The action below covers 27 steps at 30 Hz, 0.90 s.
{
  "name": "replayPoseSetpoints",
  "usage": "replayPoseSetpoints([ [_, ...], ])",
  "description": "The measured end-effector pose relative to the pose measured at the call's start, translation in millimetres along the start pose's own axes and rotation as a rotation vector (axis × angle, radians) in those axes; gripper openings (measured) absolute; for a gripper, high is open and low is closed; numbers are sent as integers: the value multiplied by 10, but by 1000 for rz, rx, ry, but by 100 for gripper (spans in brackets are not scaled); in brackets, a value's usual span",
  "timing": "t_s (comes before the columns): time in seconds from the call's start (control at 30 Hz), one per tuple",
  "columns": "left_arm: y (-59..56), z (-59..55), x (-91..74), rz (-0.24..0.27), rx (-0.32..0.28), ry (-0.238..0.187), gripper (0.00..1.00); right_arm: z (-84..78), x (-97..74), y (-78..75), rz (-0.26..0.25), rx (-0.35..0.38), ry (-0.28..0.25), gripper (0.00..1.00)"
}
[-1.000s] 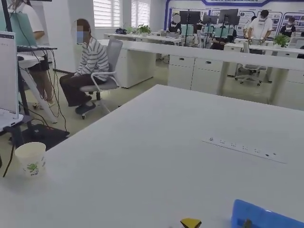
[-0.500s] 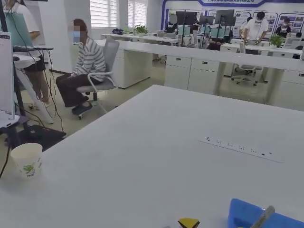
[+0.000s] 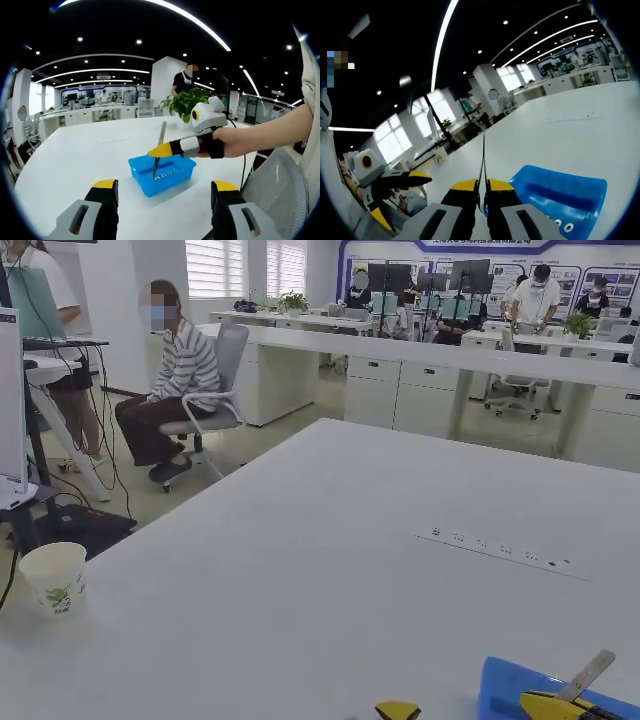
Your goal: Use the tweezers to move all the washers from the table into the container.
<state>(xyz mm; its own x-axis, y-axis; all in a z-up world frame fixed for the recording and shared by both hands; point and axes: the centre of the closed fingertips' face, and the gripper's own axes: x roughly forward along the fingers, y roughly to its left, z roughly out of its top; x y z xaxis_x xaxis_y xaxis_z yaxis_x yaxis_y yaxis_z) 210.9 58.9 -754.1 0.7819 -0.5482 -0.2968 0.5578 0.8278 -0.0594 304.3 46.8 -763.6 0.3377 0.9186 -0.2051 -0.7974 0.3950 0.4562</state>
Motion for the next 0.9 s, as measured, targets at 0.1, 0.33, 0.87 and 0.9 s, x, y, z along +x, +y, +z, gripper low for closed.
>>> replayPoseSetpoints([
  [0.1, 2, -4, 1, 0, -2, 1, 76, 40, 27, -85, -29, -2, -8, 3],
  [0.33, -4, -10, 4, -1, -3, 4, 76, 50, 122, -275, -75, -21, 10, 4],
  [0.87, -7, -20, 2, -3, -7, 10, 76, -153, 238, -539, -136, -16, 86, 3],
  [0.9, -7, -22, 3, -3, -6, 11, 76, -180, 247, -548, -137, -22, 98, 3],
])
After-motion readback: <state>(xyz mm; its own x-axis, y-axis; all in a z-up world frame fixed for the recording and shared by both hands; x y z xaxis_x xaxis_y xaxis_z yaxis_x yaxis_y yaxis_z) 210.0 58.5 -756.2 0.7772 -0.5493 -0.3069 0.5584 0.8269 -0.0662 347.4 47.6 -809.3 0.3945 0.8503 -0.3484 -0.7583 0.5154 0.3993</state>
